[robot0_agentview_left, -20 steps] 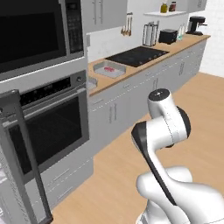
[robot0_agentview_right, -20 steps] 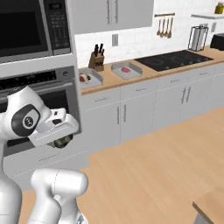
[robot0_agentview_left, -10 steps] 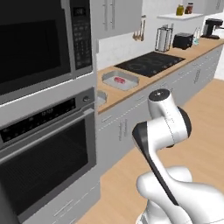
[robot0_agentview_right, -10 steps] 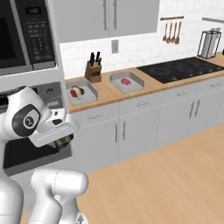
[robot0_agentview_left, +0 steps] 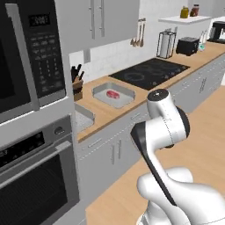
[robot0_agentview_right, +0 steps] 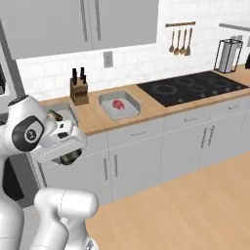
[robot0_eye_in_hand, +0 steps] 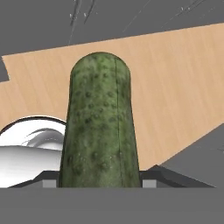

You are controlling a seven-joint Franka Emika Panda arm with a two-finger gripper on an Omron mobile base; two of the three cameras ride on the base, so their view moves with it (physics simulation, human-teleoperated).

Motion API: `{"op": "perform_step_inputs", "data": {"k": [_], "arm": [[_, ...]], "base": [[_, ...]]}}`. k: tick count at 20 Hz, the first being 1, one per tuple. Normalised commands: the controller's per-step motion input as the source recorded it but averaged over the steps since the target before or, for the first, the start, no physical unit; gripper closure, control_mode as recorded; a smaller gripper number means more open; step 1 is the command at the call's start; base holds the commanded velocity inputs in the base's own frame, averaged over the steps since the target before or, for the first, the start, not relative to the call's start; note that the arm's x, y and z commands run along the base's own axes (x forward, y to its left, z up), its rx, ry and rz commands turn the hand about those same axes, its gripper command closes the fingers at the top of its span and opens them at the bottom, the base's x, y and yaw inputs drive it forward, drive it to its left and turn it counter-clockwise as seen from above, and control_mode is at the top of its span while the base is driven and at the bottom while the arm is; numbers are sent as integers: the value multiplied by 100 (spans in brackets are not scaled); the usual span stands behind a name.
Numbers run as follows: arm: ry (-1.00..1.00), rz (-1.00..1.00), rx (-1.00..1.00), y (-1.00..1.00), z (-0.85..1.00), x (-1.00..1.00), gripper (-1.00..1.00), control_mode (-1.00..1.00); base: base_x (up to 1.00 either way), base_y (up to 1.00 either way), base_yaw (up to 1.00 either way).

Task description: Place one cucumber and one steak in each tupperware on the nearby counter, to pack two identical lunches.

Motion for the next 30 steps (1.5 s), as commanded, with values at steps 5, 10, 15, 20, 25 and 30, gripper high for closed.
{"op": "perform_step_inputs", "data": {"k": [5,10,15,20,25,30], "arm": [[0,0,0,0,0,0,100,100],[0,0,0,0,0,0,100,100],[0,0,0,0,0,0,100,100],[0,0,0,0,0,0,100,100],[3,15,1,26,-8,40,100,-100],[8,20,0,96,-40,100,100,-100]], "base": [[100,-88,0],[100,-28,23],[100,-53,35],[100,-52,43],[60,9,28],[0,0,0]]}}
